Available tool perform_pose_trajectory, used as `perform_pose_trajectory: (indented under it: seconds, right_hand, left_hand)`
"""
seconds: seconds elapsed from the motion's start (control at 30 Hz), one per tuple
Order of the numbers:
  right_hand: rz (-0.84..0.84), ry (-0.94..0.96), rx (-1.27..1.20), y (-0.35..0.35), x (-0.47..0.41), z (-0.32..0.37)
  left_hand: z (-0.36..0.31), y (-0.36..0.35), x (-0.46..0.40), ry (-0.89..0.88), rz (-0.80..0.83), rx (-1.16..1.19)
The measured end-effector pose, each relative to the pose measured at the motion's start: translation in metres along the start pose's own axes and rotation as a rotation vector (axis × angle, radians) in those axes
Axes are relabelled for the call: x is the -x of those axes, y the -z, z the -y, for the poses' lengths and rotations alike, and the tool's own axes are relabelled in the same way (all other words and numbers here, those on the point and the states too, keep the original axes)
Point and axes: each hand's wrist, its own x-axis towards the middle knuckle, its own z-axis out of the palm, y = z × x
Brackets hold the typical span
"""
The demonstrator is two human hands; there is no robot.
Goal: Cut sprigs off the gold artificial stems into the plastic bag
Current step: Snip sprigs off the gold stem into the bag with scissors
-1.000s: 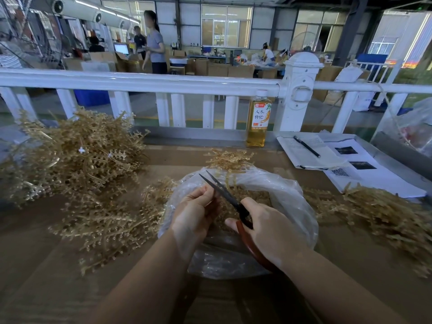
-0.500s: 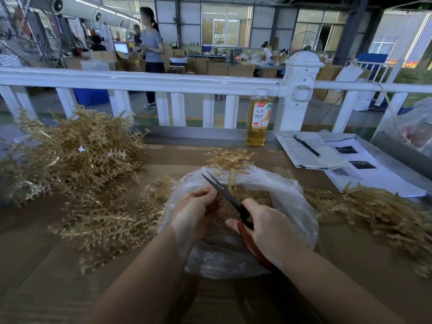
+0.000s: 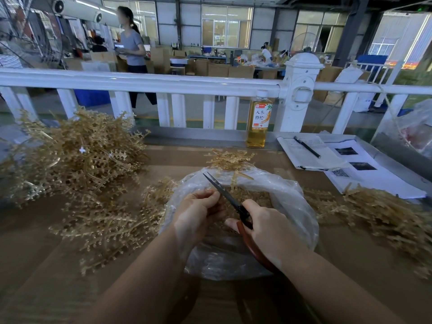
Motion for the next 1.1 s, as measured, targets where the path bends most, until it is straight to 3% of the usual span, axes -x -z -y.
perform_pose_trajectory:
  seconds: [1.1]
  right_hand:
    - [-0.022, -0.006, -0.031, -0.0041, -0.0037, 0.0038]
  left_hand:
    - [0.0036, 0.0054, 0.001, -0.007, 0.022, -0.068]
